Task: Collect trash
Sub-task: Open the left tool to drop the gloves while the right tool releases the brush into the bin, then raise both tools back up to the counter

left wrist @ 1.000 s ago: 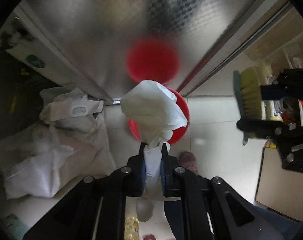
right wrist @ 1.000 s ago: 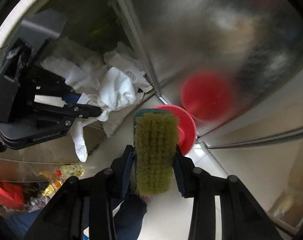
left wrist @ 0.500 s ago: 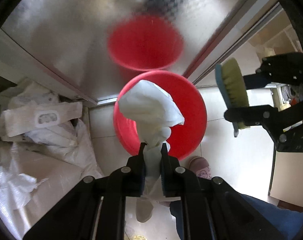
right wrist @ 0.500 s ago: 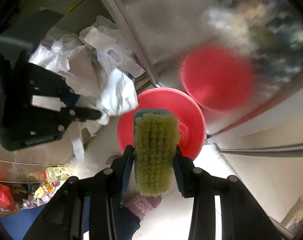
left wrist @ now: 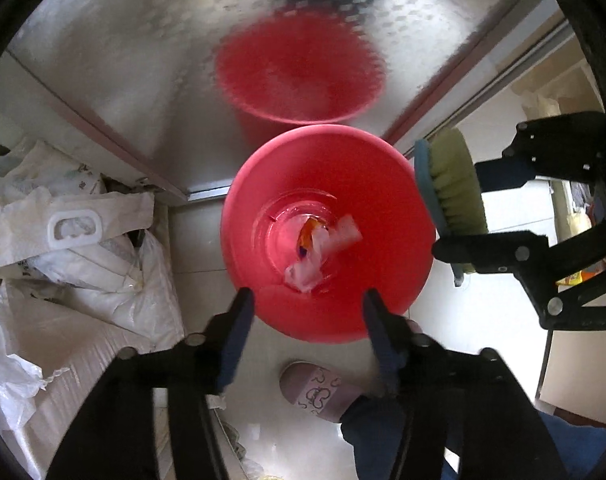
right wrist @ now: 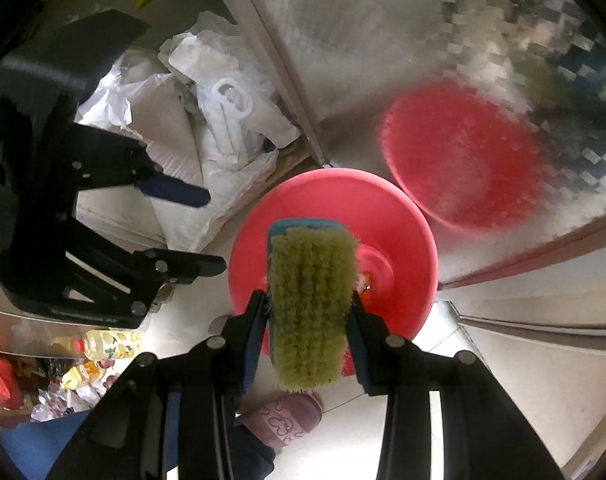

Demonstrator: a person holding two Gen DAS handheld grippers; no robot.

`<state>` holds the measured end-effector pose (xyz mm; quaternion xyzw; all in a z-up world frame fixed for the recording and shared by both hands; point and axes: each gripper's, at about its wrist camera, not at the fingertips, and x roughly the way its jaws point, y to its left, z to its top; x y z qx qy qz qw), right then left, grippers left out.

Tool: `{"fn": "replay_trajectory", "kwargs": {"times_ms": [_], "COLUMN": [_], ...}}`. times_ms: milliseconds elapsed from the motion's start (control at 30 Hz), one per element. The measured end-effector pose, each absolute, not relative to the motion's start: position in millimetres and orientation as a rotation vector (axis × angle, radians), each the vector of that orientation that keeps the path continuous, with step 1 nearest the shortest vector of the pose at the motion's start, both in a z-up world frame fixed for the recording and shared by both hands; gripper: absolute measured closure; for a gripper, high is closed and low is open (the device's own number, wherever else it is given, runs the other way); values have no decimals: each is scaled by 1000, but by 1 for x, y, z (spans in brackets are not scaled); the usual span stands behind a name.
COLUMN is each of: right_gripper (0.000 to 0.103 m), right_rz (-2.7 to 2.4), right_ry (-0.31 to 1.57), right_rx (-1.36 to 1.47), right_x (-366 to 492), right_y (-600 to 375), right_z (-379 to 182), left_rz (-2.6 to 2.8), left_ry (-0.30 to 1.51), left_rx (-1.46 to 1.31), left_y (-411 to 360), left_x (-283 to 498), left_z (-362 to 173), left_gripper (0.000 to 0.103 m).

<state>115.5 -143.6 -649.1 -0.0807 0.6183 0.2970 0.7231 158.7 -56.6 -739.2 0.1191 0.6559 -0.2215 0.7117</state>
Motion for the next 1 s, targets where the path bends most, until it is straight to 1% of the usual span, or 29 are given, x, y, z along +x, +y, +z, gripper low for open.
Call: {"fn": "replay_trajectory", "kwargs": {"times_ms": [67,100,167,233,300,333,433,467,500,733,867,1000], "right_gripper": [67,67,60,39,29,27,27,27,27,23,22,16], "right_rz": [657,658,666,662,656,647,624,616,610,591,583,579], "right_ry": [1369,1369,1383,1369,1352,1345,1344,1346,1348,1363,1355,1332], "right_rx": [-182,-183,-180,-192,-202,-208,-212,-208,-205,-220,-224,-216], "right_x": [116,116,116,115,113,113,112,112,112,100,92,80], "right_y": [-143,-144,-143,-141,-141,-141,-143,-145,-145,-153,-157,-158], "right_z": [-651,-652,-654,-654,-653,-653,-654,-653,-653,-632,-596,-540], "left_rz": [-483,-481,-475,-480,-483,-484,-483,-479,-476,-467,-462,-465], "left_ry": [1454,1456,1457,1462,1465,1467,1468,1467,1465,1449,1432,1413], "left_rx": [262,267,274,274,278,280,287,287,281,260,267,299], "left_y": [-54,-54,-54,-54,-54,-54,-53,-53,-51,-48,-49,-54], "left_x": [159,159,157,155,153,152,147,145,142,131,125,117], "left_z": [-742,-742,-741,-741,-740,-740,-738,-736,-733,-704,-668,-609], "left_gripper": [30,29,29,25,24,24,23,20,19,19,19,18]}}
